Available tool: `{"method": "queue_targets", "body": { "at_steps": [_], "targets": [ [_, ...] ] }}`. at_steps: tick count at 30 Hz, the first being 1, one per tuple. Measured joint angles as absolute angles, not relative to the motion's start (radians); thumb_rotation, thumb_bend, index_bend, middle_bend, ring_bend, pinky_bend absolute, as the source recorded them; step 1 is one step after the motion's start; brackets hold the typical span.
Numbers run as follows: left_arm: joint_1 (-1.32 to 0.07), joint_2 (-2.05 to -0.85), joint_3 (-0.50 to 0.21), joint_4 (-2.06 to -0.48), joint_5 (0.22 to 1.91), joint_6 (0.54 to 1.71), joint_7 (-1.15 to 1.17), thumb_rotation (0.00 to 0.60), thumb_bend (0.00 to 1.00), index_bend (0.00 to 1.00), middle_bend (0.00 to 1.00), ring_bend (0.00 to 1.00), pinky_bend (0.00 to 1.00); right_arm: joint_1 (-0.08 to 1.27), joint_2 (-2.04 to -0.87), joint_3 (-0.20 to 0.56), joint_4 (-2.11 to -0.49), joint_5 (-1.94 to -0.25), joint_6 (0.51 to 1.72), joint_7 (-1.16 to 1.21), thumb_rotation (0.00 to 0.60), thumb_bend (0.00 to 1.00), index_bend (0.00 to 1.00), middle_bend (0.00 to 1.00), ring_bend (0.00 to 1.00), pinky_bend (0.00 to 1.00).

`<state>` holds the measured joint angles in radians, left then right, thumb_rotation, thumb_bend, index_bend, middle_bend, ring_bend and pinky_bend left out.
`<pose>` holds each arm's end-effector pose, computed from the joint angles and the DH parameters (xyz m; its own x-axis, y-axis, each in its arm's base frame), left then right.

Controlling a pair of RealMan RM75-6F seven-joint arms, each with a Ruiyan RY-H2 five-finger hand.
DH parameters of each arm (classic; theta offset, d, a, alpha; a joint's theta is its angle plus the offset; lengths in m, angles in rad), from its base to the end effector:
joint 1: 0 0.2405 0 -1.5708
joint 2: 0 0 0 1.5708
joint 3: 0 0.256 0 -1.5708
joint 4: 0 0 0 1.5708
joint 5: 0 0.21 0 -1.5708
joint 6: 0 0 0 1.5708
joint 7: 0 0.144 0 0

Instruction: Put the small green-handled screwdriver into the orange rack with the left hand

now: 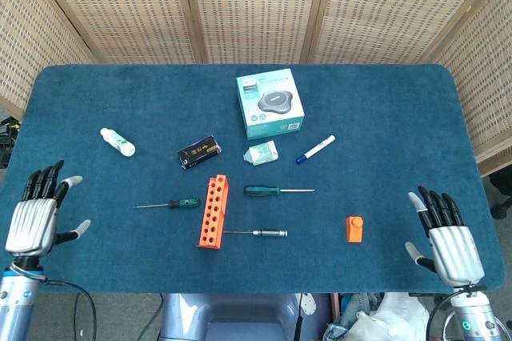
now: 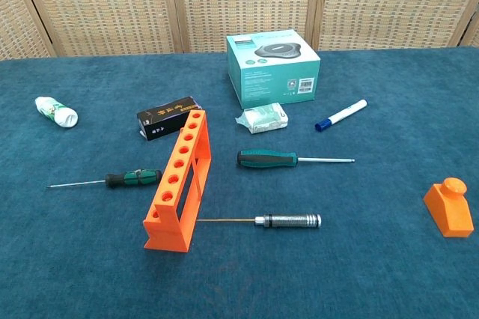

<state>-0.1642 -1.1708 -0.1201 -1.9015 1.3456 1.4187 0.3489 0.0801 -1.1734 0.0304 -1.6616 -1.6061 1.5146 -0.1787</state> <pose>-0.2457 0.2082 0.1280 0.3831 0.0344 0.9231 0.9234 0.0096 -0.3836 -0.2823 -0.1734 0.1342 0.4681 0.0188 0.8834 -0.8770 -0.1126 0.4671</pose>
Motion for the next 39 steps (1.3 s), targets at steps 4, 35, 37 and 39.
{"method": "queue_targets", "body": {
  "at_steps": [4,35,37,39],
  "targets": [
    [-0.206,-1.190,-0.134,-1.919,1.310,1.359,0.374,0.600,0.19,0.30,0.00,0.00,0.00,0.079,-1.171,0.031,-1.662,-1.605,1.517,-0.172,0.600,0.24,0.00,0.00,0.00,0.00],
    [-0.532,-1.572,-0.229,-1.739,0.886,1.177,0.744,0.600,0.24,0.41,0.00,0.00,0.00,0.076,-1.152,0.041,-1.656,-1.593,1.526,-0.111,0.600,0.24,0.00,0.00,0.00,0.00],
    [-0.544,-1.588,-0.230,-1.723,0.865,1.179,0.755,0.600,0.24,0.41,0.00,0.00,0.00,0.076,-1.152,0.041,-1.655,-1.593,1.525,-0.107,0.600,0.24,0.00,0.00,0.00,0.00],
    [-0.555,-1.604,-0.230,-1.706,0.846,1.181,0.763,0.600,0.24,0.41,0.00,0.00,0.00,0.076,-1.151,0.041,-1.655,-1.593,1.525,-0.106,0.600,0.24,0.00,0.00,0.00,0.00]
  ]
}}
